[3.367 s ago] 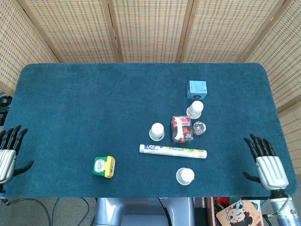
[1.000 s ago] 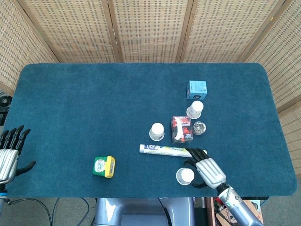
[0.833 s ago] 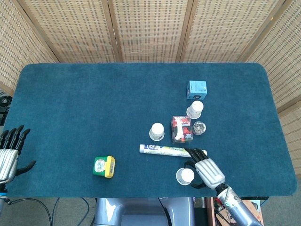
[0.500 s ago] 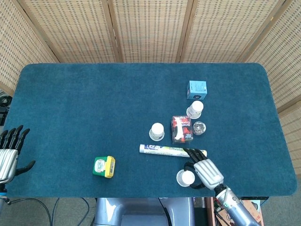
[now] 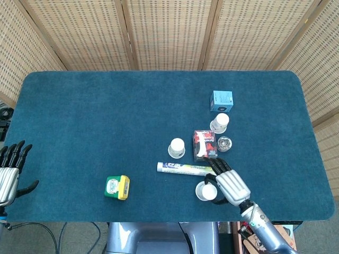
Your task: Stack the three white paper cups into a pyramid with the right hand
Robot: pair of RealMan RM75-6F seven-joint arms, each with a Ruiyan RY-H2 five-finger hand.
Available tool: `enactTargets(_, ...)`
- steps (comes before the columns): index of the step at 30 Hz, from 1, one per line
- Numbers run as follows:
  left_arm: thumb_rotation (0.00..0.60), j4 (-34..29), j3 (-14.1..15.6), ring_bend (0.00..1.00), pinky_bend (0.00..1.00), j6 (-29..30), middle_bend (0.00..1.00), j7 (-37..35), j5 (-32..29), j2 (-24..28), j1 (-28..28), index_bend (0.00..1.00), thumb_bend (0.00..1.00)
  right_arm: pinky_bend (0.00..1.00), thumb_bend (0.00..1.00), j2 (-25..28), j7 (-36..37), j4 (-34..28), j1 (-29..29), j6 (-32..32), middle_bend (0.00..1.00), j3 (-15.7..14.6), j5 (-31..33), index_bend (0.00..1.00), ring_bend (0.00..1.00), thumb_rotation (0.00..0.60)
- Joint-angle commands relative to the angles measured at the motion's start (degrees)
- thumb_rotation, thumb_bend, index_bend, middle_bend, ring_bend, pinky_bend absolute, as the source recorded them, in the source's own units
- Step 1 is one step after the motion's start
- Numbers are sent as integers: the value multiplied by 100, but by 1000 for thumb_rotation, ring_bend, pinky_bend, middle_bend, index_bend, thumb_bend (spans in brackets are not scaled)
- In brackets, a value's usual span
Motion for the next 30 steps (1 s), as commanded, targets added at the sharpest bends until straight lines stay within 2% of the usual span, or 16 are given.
enactTargets(1, 600, -2, 2, 0, 0, 2, 0, 13, 5, -1, 0, 0, 217, 0, 159, 164, -309, -302, 165, -9, 64, 268, 279, 514, 0, 600)
enactTargets(9, 600, -9, -1, 0, 0, 31, 0, 36, 18, -5, 8, 0, 217, 0, 159, 302, -939, -771, 594, -195, 65, 766, 938, 523, 0, 600)
enactTargets(16, 600, 9, -7, 0, 0, 41, 0, -18, 22, 2, 12, 0, 217, 0, 159, 45, -1453, -938, 1032, -306, 65, 1037, 1489, 524, 0, 600)
enactTargets(25, 600, 23, 0, 0, 0, 35, 0, -28, 41, -1, 7, 0, 217, 0, 159, -622, -2084, -630, 1737, -429, 65, 1351, 2323, 523, 0, 600)
enactTargets(30, 600, 36, 3, 0, 0, -2, 0, -21, 27, -9, -5, 0, 217, 0, 159, -964, -2192, -306, 2062, -393, 65, 1516, 2718, 524, 0, 600)
